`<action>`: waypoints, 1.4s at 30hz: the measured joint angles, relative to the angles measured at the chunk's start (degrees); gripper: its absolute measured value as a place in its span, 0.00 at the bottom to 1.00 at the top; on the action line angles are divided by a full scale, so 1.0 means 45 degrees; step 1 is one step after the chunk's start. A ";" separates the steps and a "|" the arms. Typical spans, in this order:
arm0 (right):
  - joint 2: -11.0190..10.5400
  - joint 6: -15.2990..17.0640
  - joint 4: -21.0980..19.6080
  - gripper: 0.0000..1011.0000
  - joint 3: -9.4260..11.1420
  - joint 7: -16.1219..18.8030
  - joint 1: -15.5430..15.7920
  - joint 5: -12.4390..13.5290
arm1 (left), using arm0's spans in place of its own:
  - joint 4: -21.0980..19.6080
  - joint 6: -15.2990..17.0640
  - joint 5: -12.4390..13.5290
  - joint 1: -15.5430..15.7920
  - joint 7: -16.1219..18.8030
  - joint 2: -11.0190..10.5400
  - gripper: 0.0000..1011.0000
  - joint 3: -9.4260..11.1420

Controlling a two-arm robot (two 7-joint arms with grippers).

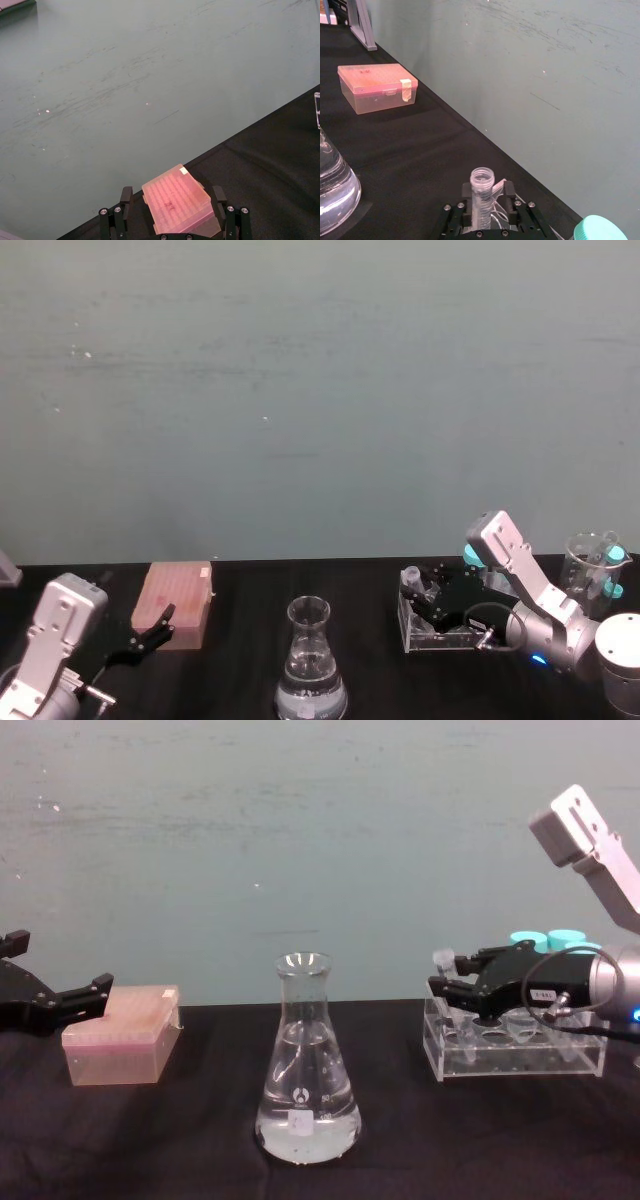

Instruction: Pour the liquid from the test tube into the beaker using one hand.

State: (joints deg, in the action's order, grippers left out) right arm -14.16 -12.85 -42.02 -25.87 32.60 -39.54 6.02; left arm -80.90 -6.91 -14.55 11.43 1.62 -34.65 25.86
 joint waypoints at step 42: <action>-0.0287 0.0481 -0.1501 0.21 0.0333 0.0501 0.0456 0.0691 | 0.0000 0.0000 0.0000 0.0000 0.0000 0.0000 0.99 0.0001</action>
State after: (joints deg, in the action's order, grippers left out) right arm -15.45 -10.68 -48.78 -24.37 34.85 -37.49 9.13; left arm -80.90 -6.91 -14.55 11.43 1.62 -34.65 25.86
